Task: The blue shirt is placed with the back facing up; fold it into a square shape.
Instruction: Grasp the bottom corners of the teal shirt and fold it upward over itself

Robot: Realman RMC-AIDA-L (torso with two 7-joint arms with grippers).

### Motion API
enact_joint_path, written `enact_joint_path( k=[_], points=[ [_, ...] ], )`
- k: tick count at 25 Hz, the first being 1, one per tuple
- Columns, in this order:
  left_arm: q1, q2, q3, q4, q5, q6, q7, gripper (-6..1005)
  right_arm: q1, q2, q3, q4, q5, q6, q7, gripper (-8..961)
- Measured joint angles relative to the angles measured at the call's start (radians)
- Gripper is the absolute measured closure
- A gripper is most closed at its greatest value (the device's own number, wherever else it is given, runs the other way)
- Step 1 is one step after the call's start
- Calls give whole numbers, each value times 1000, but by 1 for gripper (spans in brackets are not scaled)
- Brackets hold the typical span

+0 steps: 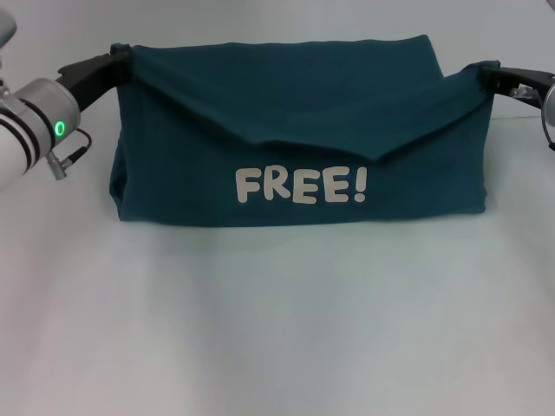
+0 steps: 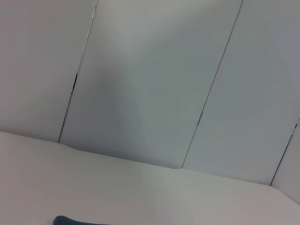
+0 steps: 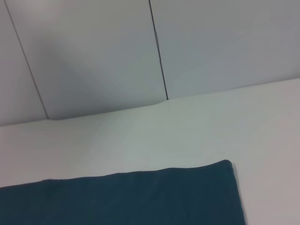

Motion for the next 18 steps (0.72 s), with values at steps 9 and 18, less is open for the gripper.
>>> enact_joint_path(
  k=[9,18],
  points=[
    [-6,-1,0,-15,-5,-1,11,982,-2,0,-4,27,51,30,-53,873],
    [-12,-2,0,-16,-7,-4,14,981,-2,0,-4,31,51,38,-53,853]
  ],
)
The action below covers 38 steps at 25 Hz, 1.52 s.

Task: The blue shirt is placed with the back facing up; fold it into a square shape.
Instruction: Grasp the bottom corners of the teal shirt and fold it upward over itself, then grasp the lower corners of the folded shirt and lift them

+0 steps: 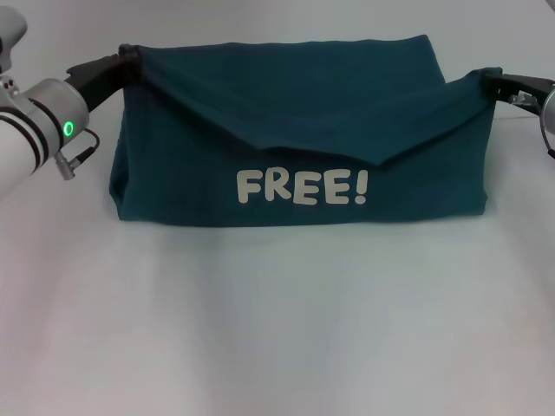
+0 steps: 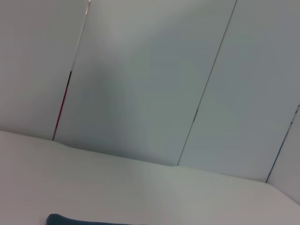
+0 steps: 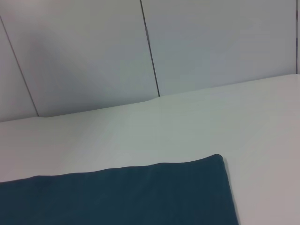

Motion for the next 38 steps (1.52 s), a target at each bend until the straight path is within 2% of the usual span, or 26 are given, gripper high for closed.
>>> enact_joint_path(
  k=[11,17,23,24,27,31,34,35,38],
  points=[
    [-4,-4,0,0,0,-9,8,974,4,0,-2,1,0,-6,0,828],
    [2,-14,-3,7,-12,-9,11,948,1,0,-49,-8,0,-31,7,815],
    [10,-8,-6,7,-36,-9,11,844,0,0,-50,-24,1,-39,10,620],
    [10,-7,-6,7,-36,-9,11,827,1,-1,-51,-25,2,-40,11,370],
    [10,-5,-7,7,-37,-13,11,775,0,-2,-51,-25,1,-41,15,317],
    [18,8,-3,7,-37,-30,7,588,-21,-18,-73,-26,-6,-80,77,247],
    [66,25,30,11,-28,16,-54,462,-73,-46,-150,-44,-9,-199,196,248],
    [66,25,30,11,-28,16,-54,422,-73,-46,-150,-44,-9,-199,196,249],
    [136,39,109,46,-25,105,-169,303,-129,-49,-227,-97,-10,-290,300,249]
  ],
)
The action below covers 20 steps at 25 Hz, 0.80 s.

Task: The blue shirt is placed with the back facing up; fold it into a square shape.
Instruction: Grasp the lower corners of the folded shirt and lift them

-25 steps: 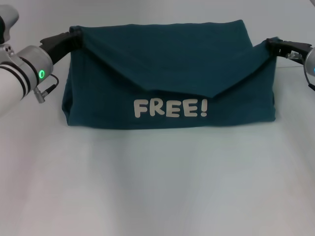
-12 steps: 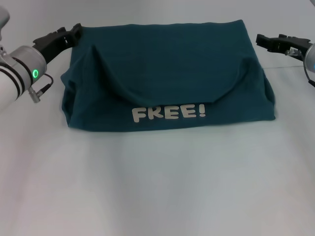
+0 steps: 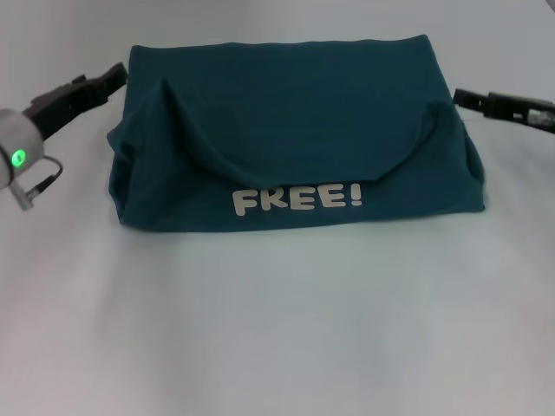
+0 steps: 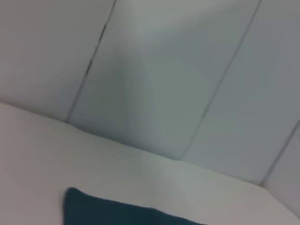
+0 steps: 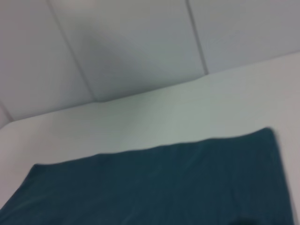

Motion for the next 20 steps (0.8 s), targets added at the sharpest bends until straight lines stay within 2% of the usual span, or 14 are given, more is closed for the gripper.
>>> enact_joint_path(
  k=[2,3,4,7,15,16,20],
  points=[
    [57,1,56,50,1,57,-71,283,-35,4,-46,-52,0,-50,56,249],
    [57,1,56,50,1,57,-71,284,-53,6,-68,-76,0,-71,84,249],
    [111,-5,98,100,2,96,-105,285,-70,5,-88,-93,0,-93,111,250],
    [154,-10,130,132,9,132,-119,288,-108,-7,-121,-122,-1,-158,184,250],
    [207,-13,136,173,167,234,-130,287,-174,-59,-123,-163,-3,-330,327,250],
    [216,-17,138,180,246,245,-126,287,-178,-64,-123,-163,-3,-344,338,249],
    [232,-25,138,186,296,247,-106,287,-188,-75,-119,-164,-3,-364,365,249]
  ],
)
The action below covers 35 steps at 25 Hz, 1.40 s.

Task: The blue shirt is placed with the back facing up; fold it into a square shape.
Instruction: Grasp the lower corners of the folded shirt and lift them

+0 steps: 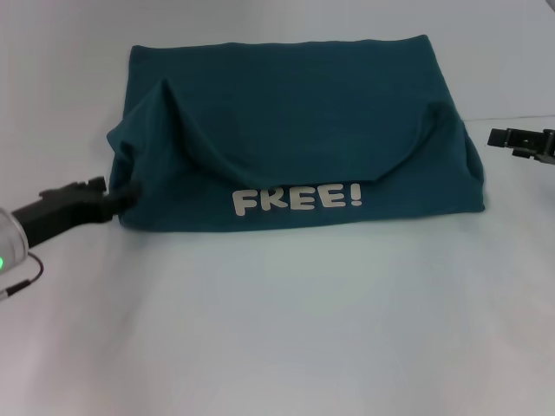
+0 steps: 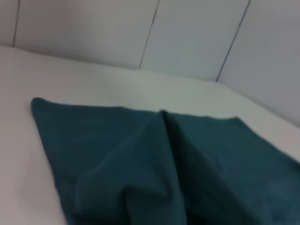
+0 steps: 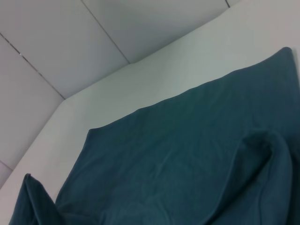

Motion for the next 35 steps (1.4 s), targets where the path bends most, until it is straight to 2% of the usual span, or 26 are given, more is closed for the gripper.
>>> enact_joint_path(
  k=[7,11,17,26,35],
  points=[
    [6,-17,25,6,67,-25,38,289,-4,3,-2,3,0,4,5,249],
    [-2,-29,90,5,71,-99,48,289,-1,5,-7,4,0,8,5,250],
    [-19,-32,177,-3,72,-202,48,291,-1,7,-8,2,0,10,6,250],
    [-29,-32,180,-13,64,-270,48,292,-4,7,-1,6,0,10,1,250],
    [-63,-32,182,-75,72,-306,71,314,0,12,-7,10,0,20,-3,249]
  ],
)
